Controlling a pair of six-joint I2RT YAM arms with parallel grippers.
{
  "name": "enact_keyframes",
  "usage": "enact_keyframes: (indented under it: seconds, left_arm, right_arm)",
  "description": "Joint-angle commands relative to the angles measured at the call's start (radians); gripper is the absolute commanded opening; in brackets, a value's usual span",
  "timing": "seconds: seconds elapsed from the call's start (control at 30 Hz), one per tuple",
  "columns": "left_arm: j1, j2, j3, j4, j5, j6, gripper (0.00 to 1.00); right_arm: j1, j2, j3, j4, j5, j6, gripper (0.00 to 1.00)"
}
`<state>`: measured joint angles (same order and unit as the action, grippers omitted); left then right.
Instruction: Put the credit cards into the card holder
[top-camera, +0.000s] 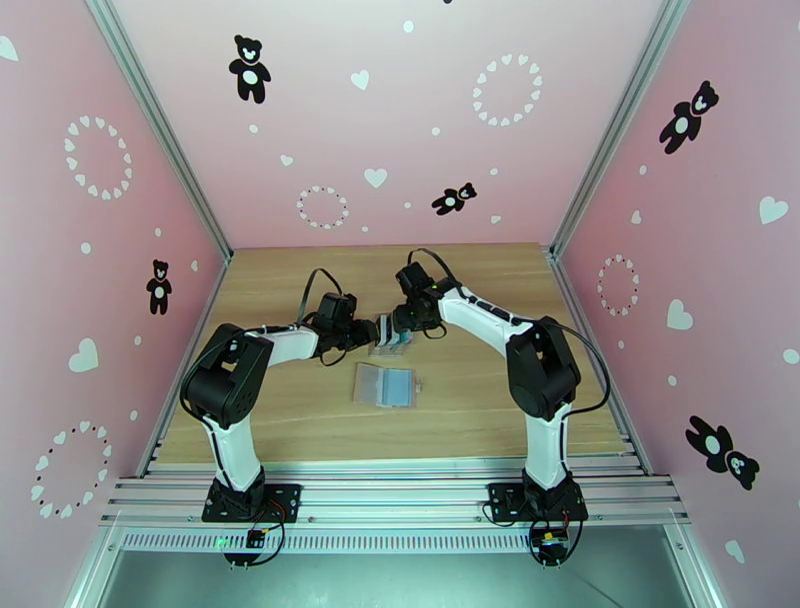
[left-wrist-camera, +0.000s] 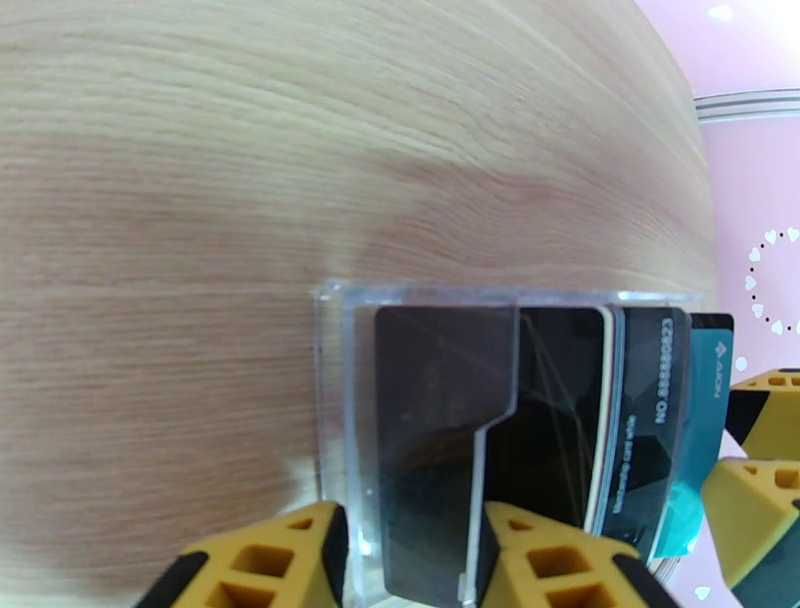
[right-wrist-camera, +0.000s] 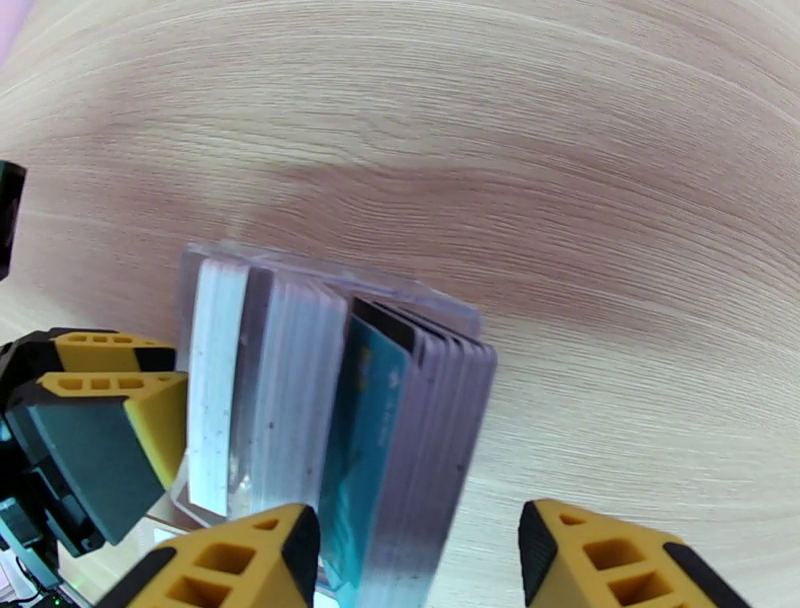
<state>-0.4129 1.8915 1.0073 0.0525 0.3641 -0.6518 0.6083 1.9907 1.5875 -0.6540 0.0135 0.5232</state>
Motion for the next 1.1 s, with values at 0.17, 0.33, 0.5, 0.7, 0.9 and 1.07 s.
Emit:
enact_keyframes:
  seconds: [0.17,0.33,0.5,0.7,0.9,1.07]
  left_arm:
    - [0.020,0.021,0.022,-0.092,-0.067,0.022,0.42]
    - [0.019,0.007,0.024,-0.122,-0.113,0.038,0.42]
    - [0.019,0.009,0.030,-0.127,-0.111,0.043,0.42]
    - [0.019,0.014,0.033,-0.126,-0.102,0.043,0.42]
    - [0.019,0.017,0.034,-0.126,-0.093,0.041,0.42]
    - [0.019,0.017,0.034,-0.122,-0.093,0.043,0.42]
  right_arm:
    - [-0.003,0.008,0.011,-0.020,0.030,-0.007,0.58]
    - [-0.007,0.044,0.054,-0.034,0.029,-0.013,0.58]
    - [-0.033,0.070,0.073,-0.022,-0.028,-0.001,0.58]
    - [-0.052,0.087,0.068,0.000,-0.096,0.008,0.58]
    - [-0.070,0.103,0.060,0.027,-0.165,0.018,0.58]
    - [-0.070,0.115,0.057,0.031,-0.178,0.019,0.58]
